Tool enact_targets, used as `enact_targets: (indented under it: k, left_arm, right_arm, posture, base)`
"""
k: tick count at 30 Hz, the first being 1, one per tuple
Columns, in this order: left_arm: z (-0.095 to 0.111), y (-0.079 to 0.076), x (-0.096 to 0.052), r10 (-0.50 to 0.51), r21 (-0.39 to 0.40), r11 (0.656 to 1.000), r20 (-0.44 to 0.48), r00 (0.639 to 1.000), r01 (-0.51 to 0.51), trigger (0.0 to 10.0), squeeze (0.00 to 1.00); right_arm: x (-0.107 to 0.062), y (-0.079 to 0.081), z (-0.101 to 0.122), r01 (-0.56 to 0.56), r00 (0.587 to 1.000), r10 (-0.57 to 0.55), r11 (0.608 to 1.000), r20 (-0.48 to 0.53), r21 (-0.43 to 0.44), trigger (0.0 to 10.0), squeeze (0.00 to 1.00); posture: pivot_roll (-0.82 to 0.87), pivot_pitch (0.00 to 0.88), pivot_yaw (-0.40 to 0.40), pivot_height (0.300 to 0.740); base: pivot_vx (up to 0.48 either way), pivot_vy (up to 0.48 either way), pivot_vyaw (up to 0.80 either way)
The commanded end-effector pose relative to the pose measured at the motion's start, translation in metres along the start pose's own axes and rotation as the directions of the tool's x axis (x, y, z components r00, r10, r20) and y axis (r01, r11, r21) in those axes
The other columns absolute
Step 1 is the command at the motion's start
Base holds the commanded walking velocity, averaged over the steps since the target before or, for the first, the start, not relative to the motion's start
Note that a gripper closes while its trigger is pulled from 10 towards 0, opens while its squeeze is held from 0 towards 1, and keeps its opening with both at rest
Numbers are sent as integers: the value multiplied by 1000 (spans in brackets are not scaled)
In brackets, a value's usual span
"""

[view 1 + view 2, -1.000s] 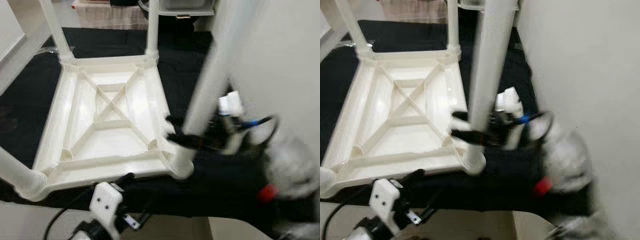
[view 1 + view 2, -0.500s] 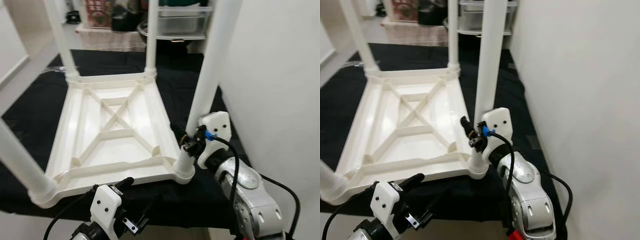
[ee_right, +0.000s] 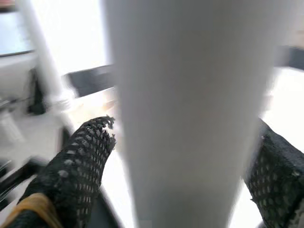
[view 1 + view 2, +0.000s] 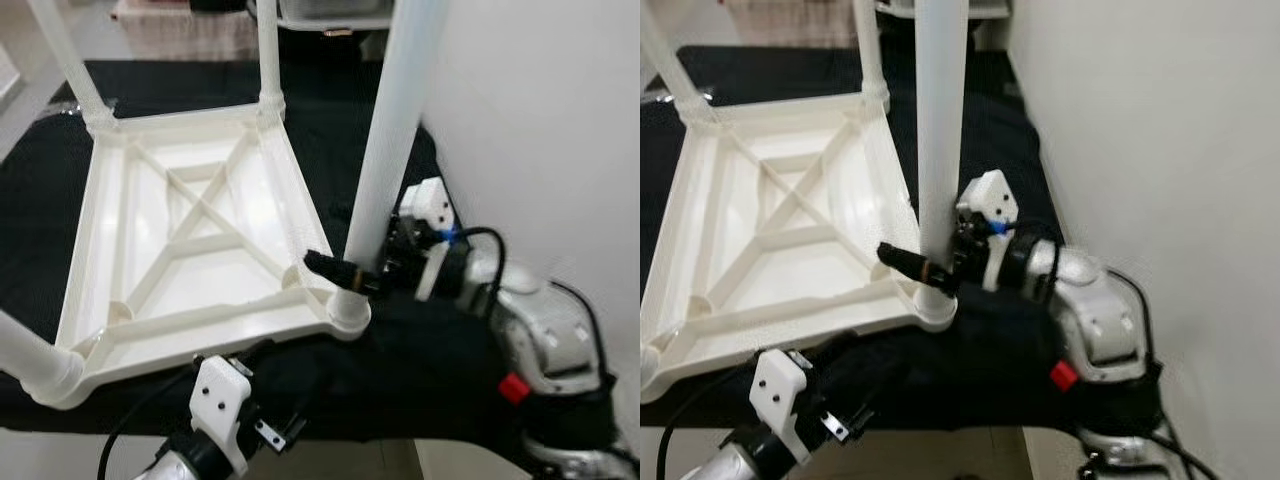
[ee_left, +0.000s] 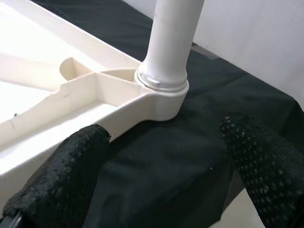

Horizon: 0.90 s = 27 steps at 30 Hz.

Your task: Building children table

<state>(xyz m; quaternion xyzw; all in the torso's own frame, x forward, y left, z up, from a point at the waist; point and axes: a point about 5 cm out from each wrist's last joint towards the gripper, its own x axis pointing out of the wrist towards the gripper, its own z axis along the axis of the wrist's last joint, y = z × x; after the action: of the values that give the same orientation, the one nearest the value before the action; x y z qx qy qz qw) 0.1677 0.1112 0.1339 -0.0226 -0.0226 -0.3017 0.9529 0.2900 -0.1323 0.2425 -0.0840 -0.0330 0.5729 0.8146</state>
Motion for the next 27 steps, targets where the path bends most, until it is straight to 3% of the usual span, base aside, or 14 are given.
enact_targets:
  k: [1, 5, 10, 11, 18, 27]
  left_arm:
    - [-3, -2, 0, 1, -7, 1000, -13, 1000, -1, 10000, 0]
    - [-4, -2, 0, 4, -2, 1000, -15, 1000, -4, 10000, 0]
    - [-4, -2, 1, 4, -1, 1000, -17, 1000, -4, 10000, 0]
    - [-4, -2, 1, 4, 0, 1000, -17, 1000, -4, 10000, 0]
    - [-3, -2, -1, 6, 1, 1000, -16, 1000, -6, 10000, 0]
    - [-3, 0, -2, 7, 1, 1000, -17, 1000, -7, 10000, 0]
  right_arm:
    - [2, 3, 1, -69, 998, 69, 998, 8, -10, 10000, 0]
    - [1, 3, 4, -201, 980, 201, 980, -1, -8, 10000, 0]
    - [-4, -5, 3, -239, 971, 239, 971, -5, -18, 10000, 0]
    - [-6, -9, 2, -238, 971, 238, 971, 1, -13, 0, 0]
    - [-9, -14, 0, -232, 973, 233, 972, 7, -17, 0, 0]
    - [-10, -7, -7, -229, 973, 229, 973, 33, 26, 0, 0]
  posture:
    - [45, 141, -36, 740]
    - [47, 138, -32, 740]
    - [47, 140, -33, 740]
    - [46, 145, -34, 740]
    - [48, 154, -33, 740]
    - [42, 166, -38, 740]
  base:
    - [0, 0, 0]
    - [0, 0, 0]
    - [0, 0, 0]
    - [0, 0, 0]
    - [0, 0, 0]
    - [0, 0, 0]
